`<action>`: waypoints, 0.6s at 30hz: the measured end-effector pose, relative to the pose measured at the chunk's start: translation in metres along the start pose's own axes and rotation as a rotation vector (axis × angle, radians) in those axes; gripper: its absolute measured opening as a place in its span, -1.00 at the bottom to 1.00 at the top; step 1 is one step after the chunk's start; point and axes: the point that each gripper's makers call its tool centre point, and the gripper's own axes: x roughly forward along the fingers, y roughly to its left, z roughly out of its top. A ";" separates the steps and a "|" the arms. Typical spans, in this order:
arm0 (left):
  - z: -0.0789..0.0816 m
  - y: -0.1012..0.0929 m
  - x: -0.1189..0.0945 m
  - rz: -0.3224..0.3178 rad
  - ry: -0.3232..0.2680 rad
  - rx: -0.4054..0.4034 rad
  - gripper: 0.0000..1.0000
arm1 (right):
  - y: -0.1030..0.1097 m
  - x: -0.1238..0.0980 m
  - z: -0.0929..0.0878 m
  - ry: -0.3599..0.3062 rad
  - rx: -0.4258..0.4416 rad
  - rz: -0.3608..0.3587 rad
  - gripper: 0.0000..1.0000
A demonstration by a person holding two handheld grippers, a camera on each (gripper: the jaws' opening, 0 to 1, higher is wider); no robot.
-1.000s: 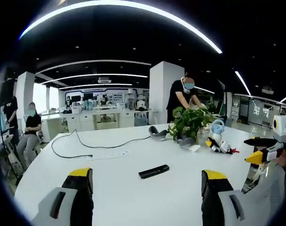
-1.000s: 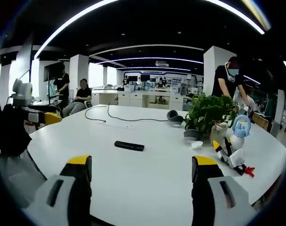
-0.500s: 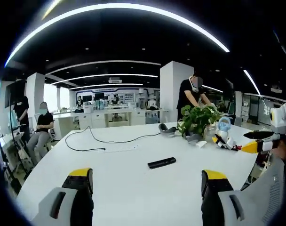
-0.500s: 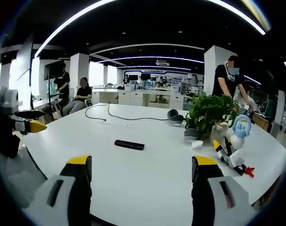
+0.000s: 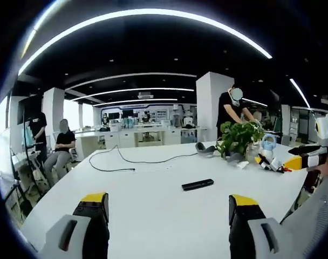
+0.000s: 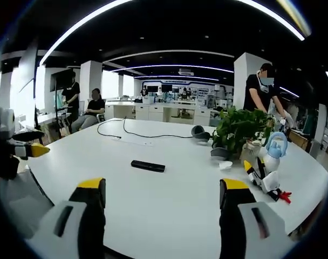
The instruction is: Press the specified remote control buttons in sequence, fully releasing each button before pressing the next.
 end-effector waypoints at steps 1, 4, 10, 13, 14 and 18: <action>-0.004 -0.001 0.000 0.001 0.025 0.008 0.93 | 0.000 0.000 0.001 -0.004 0.001 0.002 0.81; -0.002 -0.005 0.001 -0.003 0.001 0.054 1.00 | 0.002 -0.001 0.003 -0.015 -0.002 0.007 0.82; -0.002 -0.004 0.001 0.000 0.010 0.075 1.00 | 0.004 0.000 0.003 -0.020 -0.009 0.014 0.83; -0.004 0.000 0.000 0.016 0.016 0.085 1.00 | 0.005 0.000 0.003 -0.017 -0.012 0.018 0.84; -0.005 0.001 0.000 0.022 0.020 0.086 1.00 | 0.005 0.000 0.003 -0.017 -0.014 0.019 0.84; -0.002 0.007 -0.001 0.041 0.006 0.079 1.00 | 0.006 0.000 0.002 -0.015 -0.016 0.024 0.84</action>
